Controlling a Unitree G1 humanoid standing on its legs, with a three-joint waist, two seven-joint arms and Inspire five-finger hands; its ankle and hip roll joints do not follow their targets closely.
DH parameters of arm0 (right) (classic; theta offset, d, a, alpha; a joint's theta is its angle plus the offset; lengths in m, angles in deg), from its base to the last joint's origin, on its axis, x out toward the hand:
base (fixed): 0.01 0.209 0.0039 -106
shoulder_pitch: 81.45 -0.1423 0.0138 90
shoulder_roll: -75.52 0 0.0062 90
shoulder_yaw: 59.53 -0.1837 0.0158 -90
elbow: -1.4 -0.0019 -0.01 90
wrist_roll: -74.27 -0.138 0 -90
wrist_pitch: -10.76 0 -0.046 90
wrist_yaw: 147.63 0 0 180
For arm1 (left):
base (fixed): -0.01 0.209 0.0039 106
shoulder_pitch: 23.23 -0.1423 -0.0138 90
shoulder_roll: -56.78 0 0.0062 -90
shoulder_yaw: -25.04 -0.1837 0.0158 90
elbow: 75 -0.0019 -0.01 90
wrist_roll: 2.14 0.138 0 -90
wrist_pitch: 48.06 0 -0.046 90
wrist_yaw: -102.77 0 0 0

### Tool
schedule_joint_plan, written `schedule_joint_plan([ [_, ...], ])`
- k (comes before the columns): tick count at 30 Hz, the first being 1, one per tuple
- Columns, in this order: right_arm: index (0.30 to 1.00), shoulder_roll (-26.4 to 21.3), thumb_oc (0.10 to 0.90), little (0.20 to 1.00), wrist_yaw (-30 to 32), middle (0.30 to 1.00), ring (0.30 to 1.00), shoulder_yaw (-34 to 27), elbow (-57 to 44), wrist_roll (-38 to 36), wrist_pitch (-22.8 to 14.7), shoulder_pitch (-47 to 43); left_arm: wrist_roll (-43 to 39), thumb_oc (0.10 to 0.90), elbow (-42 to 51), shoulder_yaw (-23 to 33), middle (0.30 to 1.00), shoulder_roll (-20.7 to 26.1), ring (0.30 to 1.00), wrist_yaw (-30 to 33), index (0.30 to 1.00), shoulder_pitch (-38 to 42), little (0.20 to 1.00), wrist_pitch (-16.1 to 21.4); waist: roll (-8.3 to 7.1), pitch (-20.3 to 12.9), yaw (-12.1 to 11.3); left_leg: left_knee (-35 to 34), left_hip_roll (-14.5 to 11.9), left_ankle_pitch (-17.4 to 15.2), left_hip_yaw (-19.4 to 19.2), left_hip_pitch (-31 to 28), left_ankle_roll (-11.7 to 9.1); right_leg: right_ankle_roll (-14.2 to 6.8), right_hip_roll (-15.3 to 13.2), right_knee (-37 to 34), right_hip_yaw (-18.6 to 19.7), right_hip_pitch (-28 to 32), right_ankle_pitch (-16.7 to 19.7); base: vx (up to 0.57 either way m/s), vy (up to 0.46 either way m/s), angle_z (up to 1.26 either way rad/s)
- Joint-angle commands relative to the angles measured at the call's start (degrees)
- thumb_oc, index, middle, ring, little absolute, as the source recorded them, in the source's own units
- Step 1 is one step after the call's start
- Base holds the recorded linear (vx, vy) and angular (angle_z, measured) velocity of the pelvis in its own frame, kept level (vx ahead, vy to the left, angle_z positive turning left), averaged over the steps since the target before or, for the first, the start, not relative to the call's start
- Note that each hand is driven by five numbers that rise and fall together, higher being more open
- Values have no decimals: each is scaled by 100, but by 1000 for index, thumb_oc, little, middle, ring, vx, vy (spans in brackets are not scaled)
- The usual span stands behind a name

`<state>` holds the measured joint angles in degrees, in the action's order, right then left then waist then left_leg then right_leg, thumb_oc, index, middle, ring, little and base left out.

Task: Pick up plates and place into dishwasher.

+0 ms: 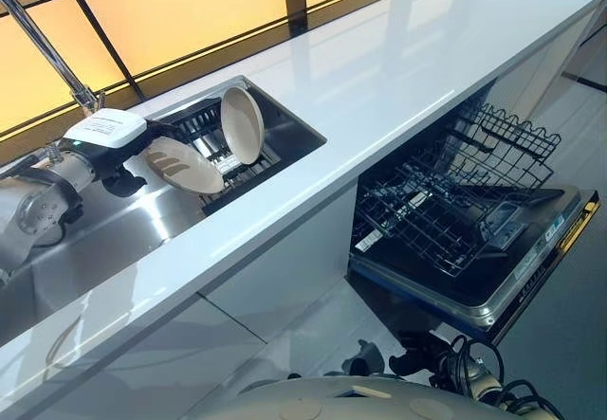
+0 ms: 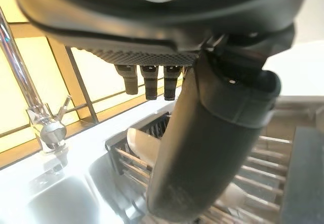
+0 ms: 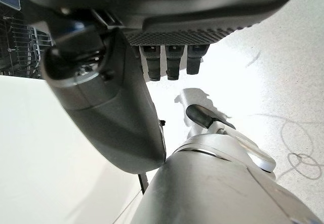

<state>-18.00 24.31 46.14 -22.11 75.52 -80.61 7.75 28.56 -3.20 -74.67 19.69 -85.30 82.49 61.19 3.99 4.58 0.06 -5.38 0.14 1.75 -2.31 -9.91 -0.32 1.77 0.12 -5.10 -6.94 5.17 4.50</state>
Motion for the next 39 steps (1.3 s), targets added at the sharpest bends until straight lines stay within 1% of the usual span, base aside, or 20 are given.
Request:
schedule_joint_plan([
  [1, 900, -166, 800, 900, -171, 900, 900, 144, -26, 119, -63, 44, 227, 800, -58, 236, 900, 661, 900, 321, 900, 1035, 900, -69, 22, -105, 95, 137, 321, -430, -345, 202, 258, -756, -322, 337, 280, -41, -331, 25, -5, -4],
  [6, 900, -159, 800, 900, -166, 900, 900, 121, -17, 128, -47, 77, 413, 800, -76, 116, 900, 676, 900, 162, 900, 1097, 900, -121, 7, -96, 117, 144, 332, -451, -368, 197, 281, -760, -296, 327, 333, -54, -317, 26, -8, -7],
  [9, 900, -165, 800, 900, -175, 900, 900, 93, -7, 148, -56, 102, 467, 800, -120, 142, 900, 690, 900, 196, 900, 1045, 900, -72, 3, -84, 122, 171, 336, -465, -370, 201, 290, -755, -286, 328, 355, -51, -315, 26, -9, -9],
  [16, 900, -167, 800, 900, -185, 900, 900, 69, -1, 119, -85, 124, 584, 800, -201, 53, 900, 648, 900, 509, 900, 1133, 900, -217, -5, -62, 171, 179, 349, -474, -365, 202, 309, -738, -238, 336, 437, -64, -316, 26, -9, -4],
  [20, 900, -169, 800, 900, -178, 900, 900, 68, -31, 118, -66, 141, 784, 800, -263, -84, 900, 571, 900, 465, 900, 1192, 900, -243, -13, -56, 209, 187, 348, -483, -382, 198, 309, -735, -217, 327, 481, -65, -309, 26, -4, -2],
  [25, 900, -176, 800, 900, -161, 900, 900, 57, -36, 1, -68, 124, 1058, 800, -320, -432, 900, 413, 900, 68, 900, 1429, 900, -474, -18, -32, 276, 218, 357, -508, -392, 206, 326, -732, -186, 345, 557, -98, -302, 35, -11, -9],
  [33, 900, -194, 800, 900, -164, 900, 900, -1, -36, -12, -108, 191, 1176, 800, -591, -897, 900, 212, 900, -130, 900, 1720, 900, -654, -13, 4, 415, 271, 367, -540, -443, 209, 347, -725, -138, 363, 689, -122, -297, 41, -6, -9],
  [36, 900, -218, 800, 900, -168, 900, 900, -2, -52, -41, -103, 195, 1309, 800, -729, -1059, 900, 114, 900, -105, 900, 1795, 900, -830, -10, 27, 459, 276, 368, -540, -453, 214, 348, -728, -123, 373, 726, -140, -292, 38, -4, -7],
  [38, 900, -243, 800, 900, -172, 900, 900, 19, -62, -62, -106, 197, 1550, 800, -940, -1222, 900, 24, 900, 26, 900, 1917, 900, -1151, -14, 48, 514, 298, 365, -545, -473, 222, 355, -718, -111, 387, 758, -156, -289, 45, -2, -7],
  [39, 900, -245, 800, 900, -172, 900, 900, 29, -68, -77, -118, 201, 1621, 800, -1053, -1281, 900, -23, 900, 62, 900, 1965, 900, -1244, -17, 50, 528, 304, 364, -547, -479, 225, 356, -717, -109, 386, 769, -158, -289, 41, -1, -9],
])
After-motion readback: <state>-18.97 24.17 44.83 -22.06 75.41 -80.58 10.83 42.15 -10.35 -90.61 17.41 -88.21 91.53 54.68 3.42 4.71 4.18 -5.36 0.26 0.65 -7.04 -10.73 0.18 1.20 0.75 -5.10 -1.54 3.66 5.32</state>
